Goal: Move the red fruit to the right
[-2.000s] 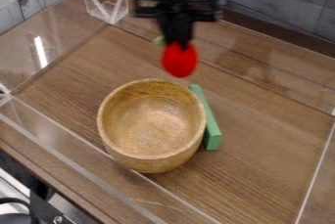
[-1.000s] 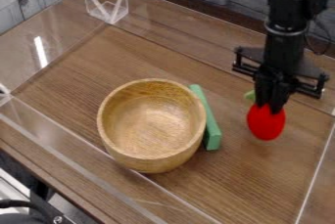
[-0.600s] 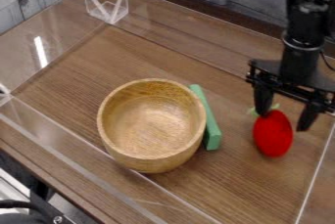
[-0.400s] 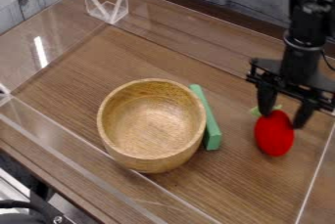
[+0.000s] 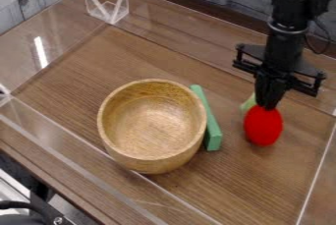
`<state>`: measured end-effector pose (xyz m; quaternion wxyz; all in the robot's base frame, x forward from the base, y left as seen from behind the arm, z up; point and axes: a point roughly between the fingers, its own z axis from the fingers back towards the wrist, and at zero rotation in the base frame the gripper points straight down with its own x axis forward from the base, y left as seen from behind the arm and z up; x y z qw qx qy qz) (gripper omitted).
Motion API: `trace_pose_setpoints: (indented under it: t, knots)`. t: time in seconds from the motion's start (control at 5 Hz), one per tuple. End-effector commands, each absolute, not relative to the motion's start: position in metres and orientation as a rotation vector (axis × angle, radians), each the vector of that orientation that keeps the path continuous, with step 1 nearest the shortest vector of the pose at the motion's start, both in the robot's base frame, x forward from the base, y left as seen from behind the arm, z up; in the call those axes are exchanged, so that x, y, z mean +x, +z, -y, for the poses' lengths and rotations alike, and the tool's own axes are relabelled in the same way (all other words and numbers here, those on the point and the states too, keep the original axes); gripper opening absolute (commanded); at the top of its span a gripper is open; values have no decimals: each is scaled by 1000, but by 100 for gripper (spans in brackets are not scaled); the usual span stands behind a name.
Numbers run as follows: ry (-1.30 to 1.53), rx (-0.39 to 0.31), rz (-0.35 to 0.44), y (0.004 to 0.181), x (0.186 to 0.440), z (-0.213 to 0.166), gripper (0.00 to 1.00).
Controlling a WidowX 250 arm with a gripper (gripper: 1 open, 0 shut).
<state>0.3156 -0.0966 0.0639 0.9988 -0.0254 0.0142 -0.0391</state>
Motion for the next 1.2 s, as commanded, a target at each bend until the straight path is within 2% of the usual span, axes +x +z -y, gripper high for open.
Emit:
trace_pose_setpoints:
  t: [0.0,0.2,0.6,0.8,1.0]
  knots:
    - [-126,-61,38,92,327,108,100]
    - [-123,-59,36,97,322,115,100]
    - [-12,-84,136,123,311,100,100]
    - [56,-95,200,148,315,72,100]
    - [134,-82,244,151,323,29,100]
